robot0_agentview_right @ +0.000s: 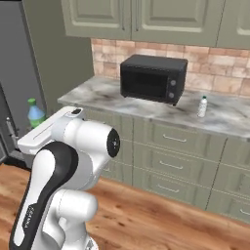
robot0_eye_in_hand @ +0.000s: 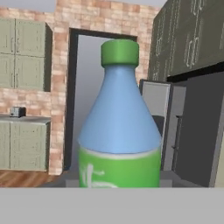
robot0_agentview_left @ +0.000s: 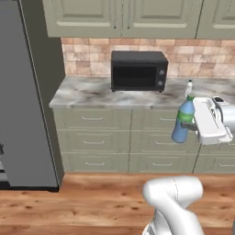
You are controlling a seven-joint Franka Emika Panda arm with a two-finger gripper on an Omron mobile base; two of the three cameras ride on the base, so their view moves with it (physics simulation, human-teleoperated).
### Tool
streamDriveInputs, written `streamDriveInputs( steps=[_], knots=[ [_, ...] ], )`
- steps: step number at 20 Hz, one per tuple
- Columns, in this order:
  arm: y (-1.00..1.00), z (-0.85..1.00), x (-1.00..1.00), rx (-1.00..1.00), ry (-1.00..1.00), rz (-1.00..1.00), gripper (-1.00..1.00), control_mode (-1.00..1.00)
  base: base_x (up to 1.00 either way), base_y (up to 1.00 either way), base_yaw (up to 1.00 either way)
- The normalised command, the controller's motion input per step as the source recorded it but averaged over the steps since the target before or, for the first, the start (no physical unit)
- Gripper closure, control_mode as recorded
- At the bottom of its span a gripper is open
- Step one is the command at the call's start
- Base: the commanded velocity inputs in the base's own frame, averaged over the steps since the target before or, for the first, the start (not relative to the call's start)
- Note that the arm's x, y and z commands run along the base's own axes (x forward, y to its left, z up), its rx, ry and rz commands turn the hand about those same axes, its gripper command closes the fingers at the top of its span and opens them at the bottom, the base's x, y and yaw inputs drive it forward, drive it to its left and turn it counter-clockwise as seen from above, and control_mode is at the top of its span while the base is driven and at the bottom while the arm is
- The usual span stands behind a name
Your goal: Take the bottled waters from the counter and place them in the freezer to freeze. Close the freezer door after placing the bottles.
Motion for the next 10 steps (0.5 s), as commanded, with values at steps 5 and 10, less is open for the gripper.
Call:
streamDriveInputs(
  steps=[5, 10],
  knots=[
    [0.0, 0.0, 0.0, 0.0, 0.0, 0.0, 1.0, 1.0, 0.47, 1.0, -0.1],
    [0.0, 0.0, 0.0, 0.0, 0.0, 0.0, 1.0, 1.0, 0.67, 0.95, -0.16]
  ],
)
